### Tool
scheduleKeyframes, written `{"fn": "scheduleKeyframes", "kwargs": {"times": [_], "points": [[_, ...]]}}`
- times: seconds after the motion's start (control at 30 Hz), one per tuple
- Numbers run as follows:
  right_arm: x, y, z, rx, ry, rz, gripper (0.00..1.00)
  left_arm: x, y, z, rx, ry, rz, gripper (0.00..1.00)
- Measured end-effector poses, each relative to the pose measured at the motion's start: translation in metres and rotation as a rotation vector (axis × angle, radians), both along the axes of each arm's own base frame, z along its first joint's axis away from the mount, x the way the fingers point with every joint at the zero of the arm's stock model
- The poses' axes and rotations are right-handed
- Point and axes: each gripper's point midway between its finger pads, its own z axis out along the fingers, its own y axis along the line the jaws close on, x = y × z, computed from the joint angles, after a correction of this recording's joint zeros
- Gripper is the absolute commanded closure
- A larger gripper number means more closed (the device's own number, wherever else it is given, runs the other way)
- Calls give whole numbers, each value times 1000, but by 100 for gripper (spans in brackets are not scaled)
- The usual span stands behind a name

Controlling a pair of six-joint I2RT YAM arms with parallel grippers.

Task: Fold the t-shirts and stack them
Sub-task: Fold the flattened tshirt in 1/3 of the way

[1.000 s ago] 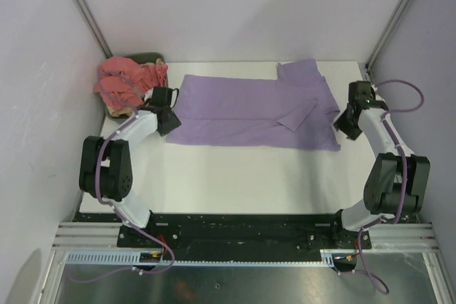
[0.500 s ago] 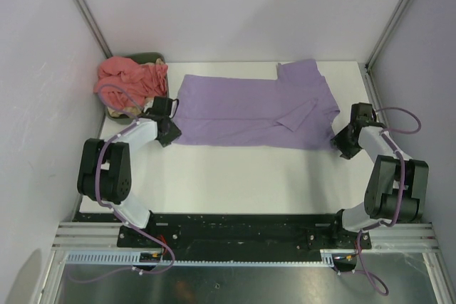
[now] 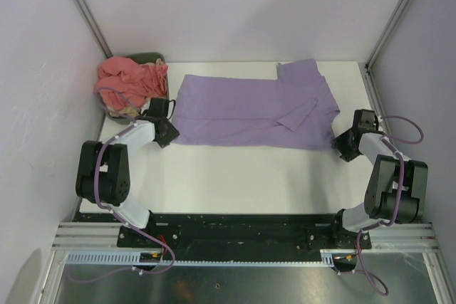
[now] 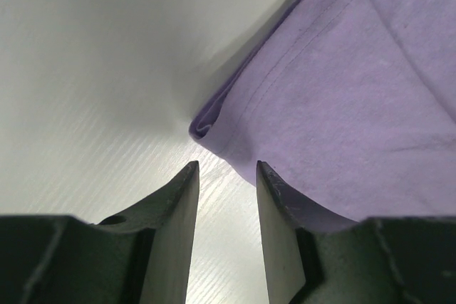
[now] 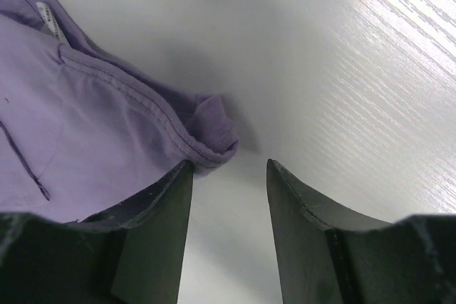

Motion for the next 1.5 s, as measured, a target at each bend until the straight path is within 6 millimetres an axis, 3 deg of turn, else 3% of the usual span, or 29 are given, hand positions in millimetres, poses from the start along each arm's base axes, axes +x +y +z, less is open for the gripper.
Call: {"fn": "scheduleKeyframes", "kwargs": {"times": [0.1, 0.27, 0.43, 0.83, 1.17, 1.3, 1.37, 1.5], "points": [[2, -1, 0, 6, -20, -11, 58, -3, 2, -3, -11, 8, 6, 59], [7, -5, 2, 4, -42, -26, 91, -6, 9, -8, -25, 20, 31, 59], [7, -13, 2, -3, -49, -42, 100, -3, 11, -8, -39, 6, 39, 59], [5, -18, 4, -27, -46, -23, 100, -8, 12, -15, -43, 14, 52, 61], [3, -18, 3, -37, -34, -2, 100, -5, 13, -21, -42, 14, 76, 90], [-1, -18, 5, -40, -27, 4, 100, -4, 14, -21, -38, 7, 80, 95], [-2, -18, 6, -39, -27, 5, 92, -5, 14, -22, -37, 6, 82, 94], [-4, -16, 7, -31, -24, 11, 61, -9, 15, -23, -37, 3, 82, 84]]}}
